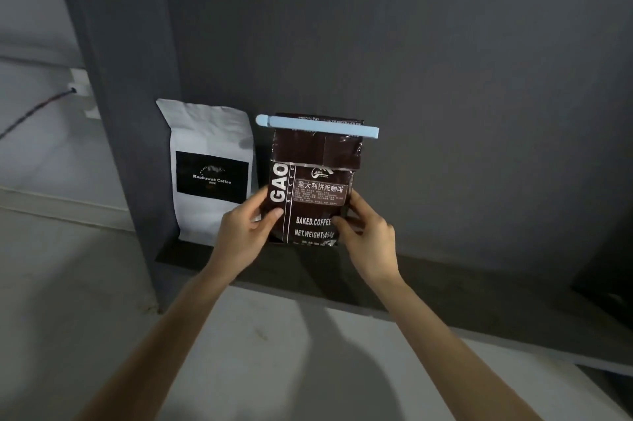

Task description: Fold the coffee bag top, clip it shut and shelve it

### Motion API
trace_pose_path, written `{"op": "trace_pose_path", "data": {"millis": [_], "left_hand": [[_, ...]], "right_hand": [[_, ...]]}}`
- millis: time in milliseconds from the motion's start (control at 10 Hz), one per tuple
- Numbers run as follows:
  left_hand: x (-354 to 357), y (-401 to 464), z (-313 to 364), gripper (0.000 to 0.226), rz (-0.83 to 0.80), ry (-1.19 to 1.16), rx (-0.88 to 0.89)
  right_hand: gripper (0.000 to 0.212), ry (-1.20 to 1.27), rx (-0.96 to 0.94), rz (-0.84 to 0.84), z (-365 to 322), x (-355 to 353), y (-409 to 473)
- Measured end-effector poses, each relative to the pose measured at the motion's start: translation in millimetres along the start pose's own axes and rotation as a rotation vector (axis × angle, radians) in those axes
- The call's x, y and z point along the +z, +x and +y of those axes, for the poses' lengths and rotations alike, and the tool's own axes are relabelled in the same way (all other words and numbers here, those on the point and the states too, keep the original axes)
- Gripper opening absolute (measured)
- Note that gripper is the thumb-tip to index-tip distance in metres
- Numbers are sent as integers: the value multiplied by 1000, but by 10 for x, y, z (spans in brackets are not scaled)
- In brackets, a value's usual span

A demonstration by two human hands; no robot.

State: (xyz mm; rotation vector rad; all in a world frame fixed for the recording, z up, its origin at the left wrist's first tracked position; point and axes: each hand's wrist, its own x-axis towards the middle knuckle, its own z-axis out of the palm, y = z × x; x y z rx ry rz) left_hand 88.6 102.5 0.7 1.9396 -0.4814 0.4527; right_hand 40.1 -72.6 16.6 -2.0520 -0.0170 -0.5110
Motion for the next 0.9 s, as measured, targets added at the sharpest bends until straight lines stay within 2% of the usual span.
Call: {"op": "trace_pose_path", "data": {"millis": [200,300,400,700,800,900], "left_hand": [[330,-139,-457,35,14,-33,-236],[353,-125,-522,36,7,-13,-254],[334,-116,-550,44,9,-4,-254],[389,-138,-527,37,0,12,-241],[374,-114,-447,45,-21,110,-167],[367,-101,-432,57,29,221,-66]], "right_hand": [[47,-151,133,-25,395,336,-42],[46,-184,126,-18,412,344,-2],[47,-195,130,-28,392,324,7],[52,-211,138,-50,448,308,-4],[66,-202,100,-129,463,299,-20],[76,-257,116,-180,452,270,-39]]}}
